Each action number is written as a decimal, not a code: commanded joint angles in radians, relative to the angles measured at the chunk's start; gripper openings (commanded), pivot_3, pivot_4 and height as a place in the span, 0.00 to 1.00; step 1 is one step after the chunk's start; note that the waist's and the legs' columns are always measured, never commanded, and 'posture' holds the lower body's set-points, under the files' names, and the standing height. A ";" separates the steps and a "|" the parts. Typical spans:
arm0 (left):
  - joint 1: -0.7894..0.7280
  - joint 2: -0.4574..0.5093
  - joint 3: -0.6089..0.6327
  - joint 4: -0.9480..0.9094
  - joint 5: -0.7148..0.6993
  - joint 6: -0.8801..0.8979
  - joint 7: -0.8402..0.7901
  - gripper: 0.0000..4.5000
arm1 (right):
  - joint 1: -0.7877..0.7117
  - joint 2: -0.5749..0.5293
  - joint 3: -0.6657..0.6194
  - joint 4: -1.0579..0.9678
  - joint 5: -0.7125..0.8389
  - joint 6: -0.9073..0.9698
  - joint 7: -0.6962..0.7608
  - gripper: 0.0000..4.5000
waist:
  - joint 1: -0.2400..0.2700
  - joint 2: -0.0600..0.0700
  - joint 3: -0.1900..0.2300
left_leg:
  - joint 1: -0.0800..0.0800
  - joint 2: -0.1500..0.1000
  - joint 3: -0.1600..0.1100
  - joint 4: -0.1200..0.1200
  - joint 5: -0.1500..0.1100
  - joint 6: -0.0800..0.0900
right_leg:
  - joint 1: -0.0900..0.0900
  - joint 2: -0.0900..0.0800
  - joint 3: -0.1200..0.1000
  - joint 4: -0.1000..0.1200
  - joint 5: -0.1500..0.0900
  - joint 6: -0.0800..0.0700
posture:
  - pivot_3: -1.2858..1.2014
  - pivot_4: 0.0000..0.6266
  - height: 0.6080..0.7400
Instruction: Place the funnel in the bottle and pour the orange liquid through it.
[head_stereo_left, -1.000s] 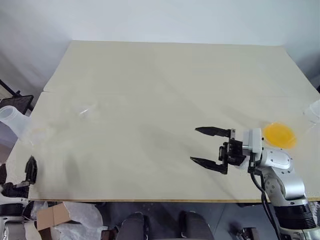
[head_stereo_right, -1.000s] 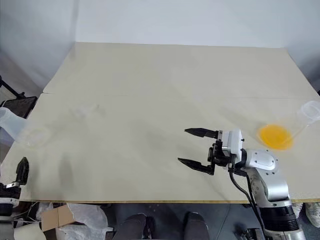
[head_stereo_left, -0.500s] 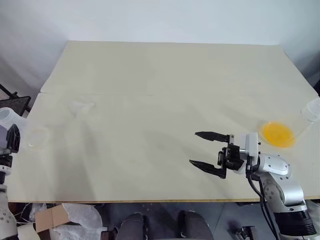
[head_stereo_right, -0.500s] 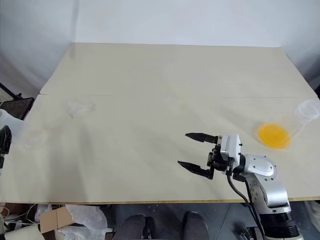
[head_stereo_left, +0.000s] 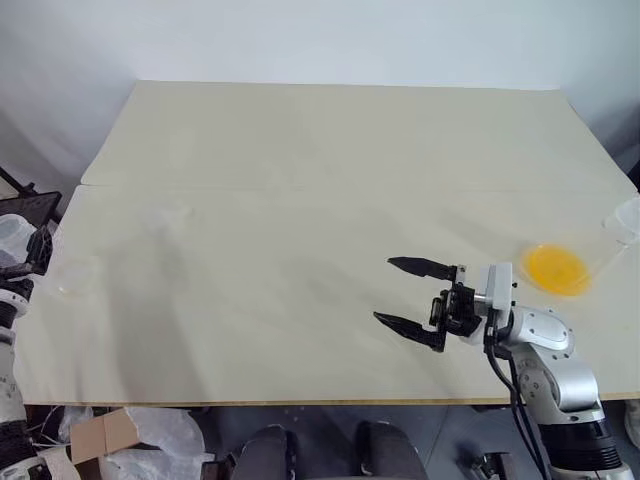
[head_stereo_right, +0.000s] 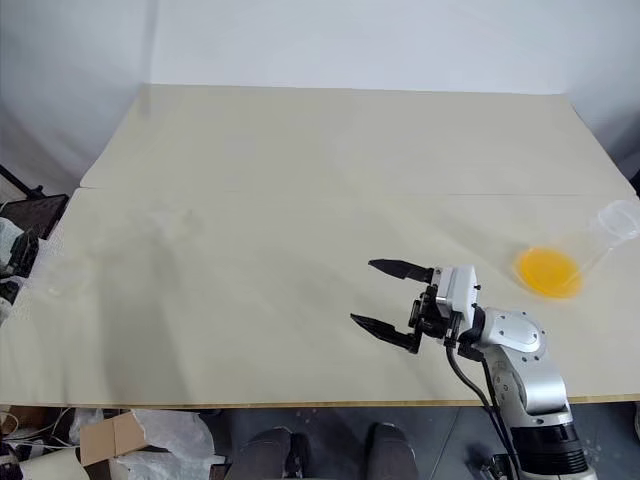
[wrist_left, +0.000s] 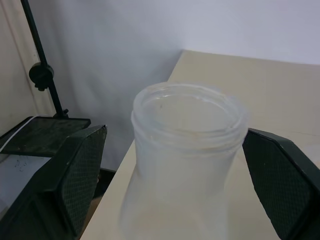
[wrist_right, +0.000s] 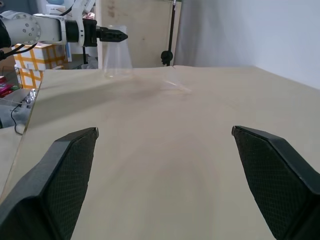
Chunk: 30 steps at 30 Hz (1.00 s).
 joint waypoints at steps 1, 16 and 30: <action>-0.031 0.040 0.003 0.022 0.020 -0.008 -0.011 0.99 | 0.002 0.011 -0.001 -0.033 -0.003 -0.028 -0.011 1.00 | 0.000 0.000 0.000 | 0.000 0.000 0.000 0.000 0.000 0.000 | 0.000 0.000 0.000 0.000 0.000 0.000 | 0.52 0.24 1.00; -0.107 0.047 0.037 0.022 -0.041 -0.078 -0.148 0.51 | 0.016 0.023 -0.008 -0.034 -0.021 -0.057 -0.032 1.00 | 0.001 -0.001 0.000 | 0.000 0.000 0.000 0.000 0.000 0.000 | -0.001 0.000 0.000 0.002 0.000 0.000 | 0.52 0.24 1.00; -0.412 0.066 -0.590 -0.158 -0.085 0.121 -0.809 0.51 | 0.259 -0.112 -0.352 -0.138 0.017 -0.048 -0.143 1.00 | 0.024 0.002 0.002 | 0.000 -0.004 0.001 0.001 0.000 0.000 | 0.000 0.002 0.000 0.002 0.000 0.000 | 0.52 0.24 1.00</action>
